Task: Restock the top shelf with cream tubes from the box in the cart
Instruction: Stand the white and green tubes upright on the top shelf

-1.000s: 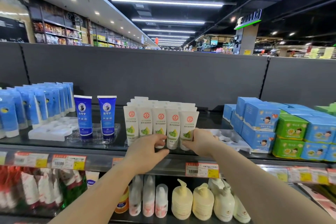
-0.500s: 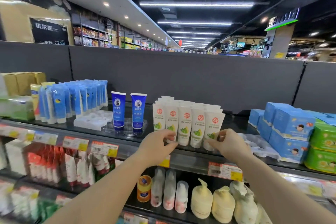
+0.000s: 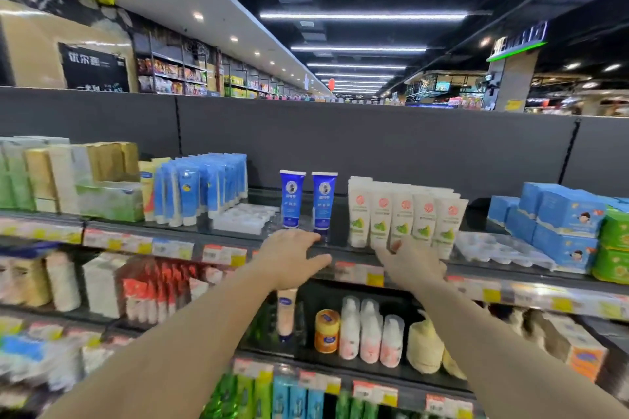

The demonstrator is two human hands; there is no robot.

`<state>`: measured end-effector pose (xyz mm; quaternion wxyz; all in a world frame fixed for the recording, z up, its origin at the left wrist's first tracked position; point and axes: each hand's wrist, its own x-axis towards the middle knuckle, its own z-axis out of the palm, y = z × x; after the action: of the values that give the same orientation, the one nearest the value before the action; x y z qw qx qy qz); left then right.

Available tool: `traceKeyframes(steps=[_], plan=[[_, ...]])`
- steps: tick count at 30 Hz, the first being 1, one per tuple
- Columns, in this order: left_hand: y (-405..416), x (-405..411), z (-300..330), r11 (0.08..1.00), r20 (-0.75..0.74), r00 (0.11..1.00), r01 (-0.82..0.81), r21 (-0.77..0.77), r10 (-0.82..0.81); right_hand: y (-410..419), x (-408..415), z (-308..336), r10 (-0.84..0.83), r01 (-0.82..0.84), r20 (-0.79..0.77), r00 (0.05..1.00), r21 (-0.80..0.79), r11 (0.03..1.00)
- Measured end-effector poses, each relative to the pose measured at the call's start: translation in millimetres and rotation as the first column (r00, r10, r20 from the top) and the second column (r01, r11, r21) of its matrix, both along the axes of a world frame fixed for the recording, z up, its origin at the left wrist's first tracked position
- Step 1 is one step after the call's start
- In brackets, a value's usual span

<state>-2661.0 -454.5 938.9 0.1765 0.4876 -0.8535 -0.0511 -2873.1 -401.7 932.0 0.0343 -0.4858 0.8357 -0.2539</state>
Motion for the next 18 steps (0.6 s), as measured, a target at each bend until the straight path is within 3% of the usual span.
traceKeyframes(steps=[4,10,18], plan=[[11.1,120.5,-8.3,0.993,0.152,0.982,-0.113,0.02,0.109,2.7,130.1,-3.5,0.316,-0.306,-0.075,0.946,0.116,0.945],[58.5,308.9,-15.3,0.923,0.226,0.9,-0.385,0.014,0.372,-4.4,338.6,-20.7,0.542,-0.511,-0.125,0.831,0.213,0.833],[134.1,533.2,-24.1,0.695,0.23,0.671,-0.718,-0.038,0.705,0.2,579.5,-28.7,0.837,-0.804,-0.08,0.541,0.245,0.542]])
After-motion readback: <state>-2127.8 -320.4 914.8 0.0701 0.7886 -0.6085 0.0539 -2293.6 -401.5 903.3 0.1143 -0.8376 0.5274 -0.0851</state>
